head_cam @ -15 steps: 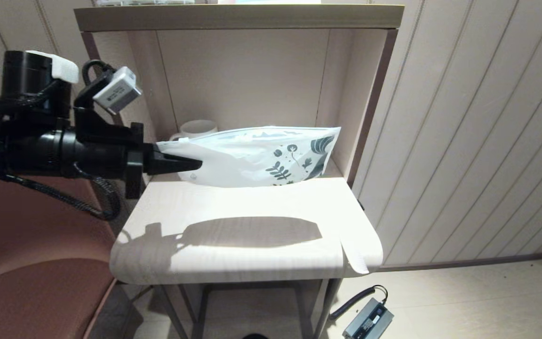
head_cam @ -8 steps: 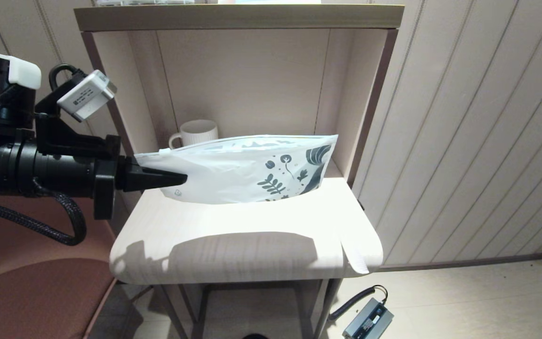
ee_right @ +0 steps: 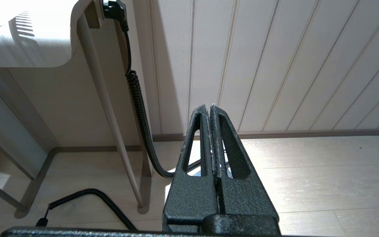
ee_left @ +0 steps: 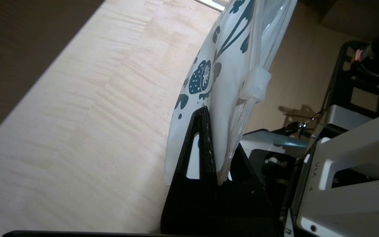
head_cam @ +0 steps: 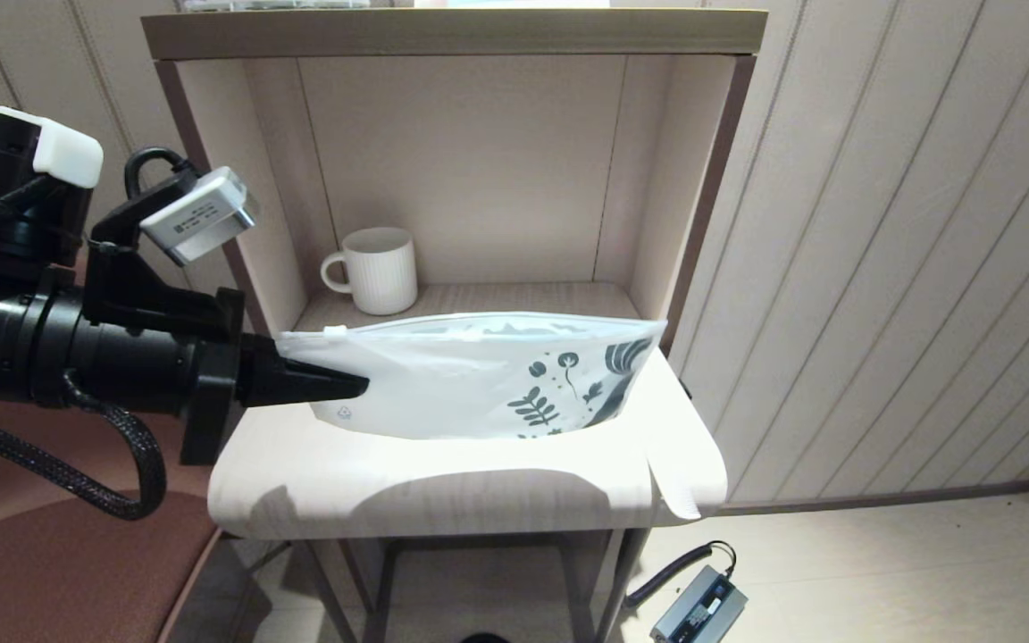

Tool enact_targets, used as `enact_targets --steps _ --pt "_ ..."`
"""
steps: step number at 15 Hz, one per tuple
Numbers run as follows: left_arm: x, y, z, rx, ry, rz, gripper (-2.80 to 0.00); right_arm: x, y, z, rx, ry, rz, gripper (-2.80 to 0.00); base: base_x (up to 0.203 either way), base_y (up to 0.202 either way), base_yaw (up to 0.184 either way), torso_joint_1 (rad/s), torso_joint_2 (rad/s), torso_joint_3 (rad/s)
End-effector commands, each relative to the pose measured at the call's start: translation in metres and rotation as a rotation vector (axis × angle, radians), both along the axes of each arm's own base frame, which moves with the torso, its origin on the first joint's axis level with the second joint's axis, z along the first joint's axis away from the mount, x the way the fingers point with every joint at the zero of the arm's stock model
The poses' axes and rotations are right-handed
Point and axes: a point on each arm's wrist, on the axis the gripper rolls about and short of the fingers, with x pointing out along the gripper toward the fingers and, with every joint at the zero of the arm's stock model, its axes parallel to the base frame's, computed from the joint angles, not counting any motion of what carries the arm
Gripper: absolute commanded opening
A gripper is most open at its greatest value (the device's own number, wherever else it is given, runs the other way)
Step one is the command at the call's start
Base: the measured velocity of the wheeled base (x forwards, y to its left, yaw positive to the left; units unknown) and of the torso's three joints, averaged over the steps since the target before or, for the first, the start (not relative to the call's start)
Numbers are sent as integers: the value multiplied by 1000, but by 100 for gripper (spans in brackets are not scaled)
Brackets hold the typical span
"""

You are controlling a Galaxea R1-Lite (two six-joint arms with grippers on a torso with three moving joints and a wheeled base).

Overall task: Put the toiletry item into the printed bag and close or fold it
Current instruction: Pick up the comb

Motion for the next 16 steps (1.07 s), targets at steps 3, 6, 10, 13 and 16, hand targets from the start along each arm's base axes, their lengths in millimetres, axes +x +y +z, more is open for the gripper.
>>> enact_targets --steps 3,6,10,13,16 --pt "-1 -16 -2 54 -18 -5 -280 0 0 0 0 1 0 -280 0 0 0 0 0 0" --pt "-7 -13 -9 63 4 -2 -280 0 0 0 -5 -3 2 -280 0 0 0 0 0 0" --pt "-10 -10 -21 100 26 38 -280 0 0 1 -5 -3 2 -280 0 0 0 0 0 0" --pt "-6 -13 -14 89 1 42 -280 0 0 0 -8 12 1 -280 0 0 0 0 0 0" --pt "0 -15 -15 82 -10 41 -280 -1 0 0 -12 90 3 -280 0 0 0 0 0 0"
